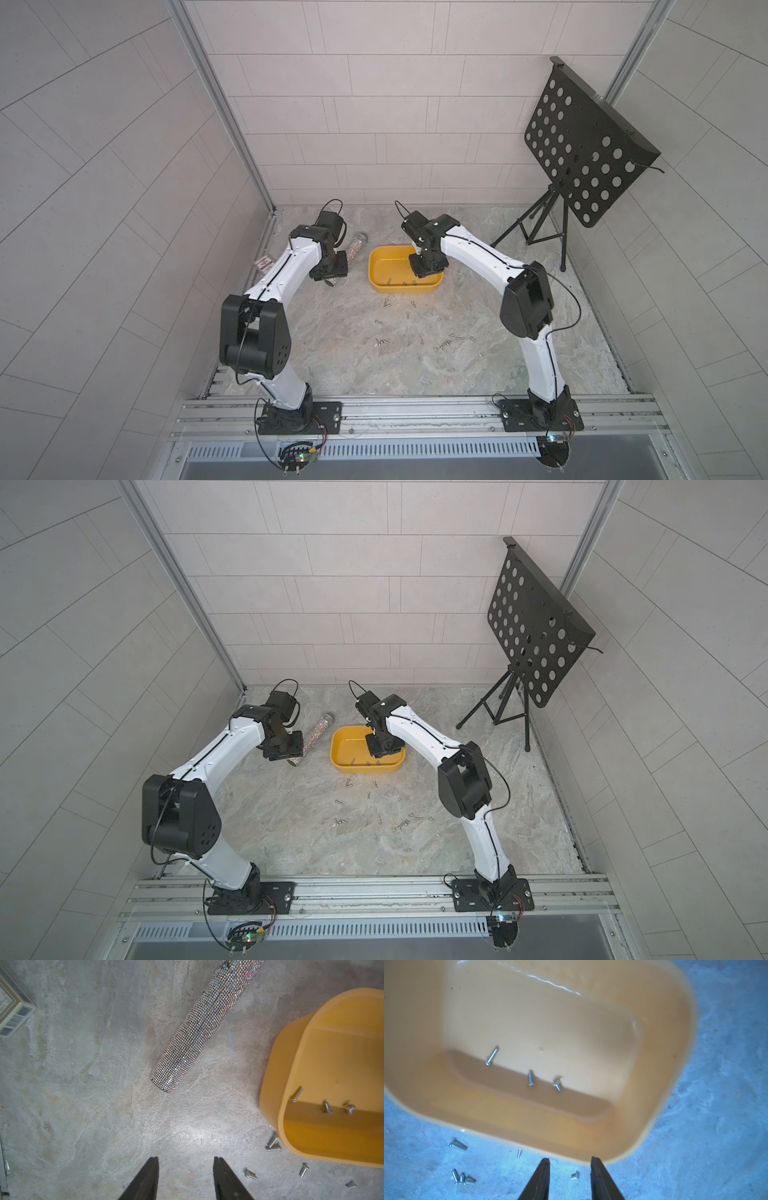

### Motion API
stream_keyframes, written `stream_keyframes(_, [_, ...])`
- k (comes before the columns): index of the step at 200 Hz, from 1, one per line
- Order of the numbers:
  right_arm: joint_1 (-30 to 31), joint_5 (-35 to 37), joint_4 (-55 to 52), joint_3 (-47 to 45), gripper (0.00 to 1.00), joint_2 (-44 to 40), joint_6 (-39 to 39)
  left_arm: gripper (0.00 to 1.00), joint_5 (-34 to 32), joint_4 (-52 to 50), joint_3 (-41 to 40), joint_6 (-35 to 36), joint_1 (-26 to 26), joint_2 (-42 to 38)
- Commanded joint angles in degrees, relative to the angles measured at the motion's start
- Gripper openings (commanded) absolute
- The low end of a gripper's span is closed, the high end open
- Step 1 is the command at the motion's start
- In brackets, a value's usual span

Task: Put the screws on the desktop into the storage box
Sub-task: Pick up the screw from the center of the board.

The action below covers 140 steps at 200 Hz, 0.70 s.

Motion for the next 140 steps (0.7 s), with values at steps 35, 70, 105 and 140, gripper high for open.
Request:
stream_keyframes(35, [-0.61,4.02,4.39,-16.88,0.38,-16.07,1.4,0.49,-1.24,-0.11,-0.86,0.81,0.37,-3.04])
stream_keyframes(70, [-1.04,4.86,4.25,-22.81,0.38,-20.01,0.61,0.49,-1.93,0.09,-1.2,0.93,-0.64,-4.08])
stream_keyframes(105, [-1.45,5.48,4.54,-24.83,0.38,-23.01,0.43,0.49,-4.31,-1.33,-1.53,0.29,-4.28,-6.75])
stream_keyframes(140, [-1.48,4.54,4.98,-25.0,0.39,-23.91,0.61,0.53,-3.87,-2.25,-6.56,-2.12,-6.4,-11.68])
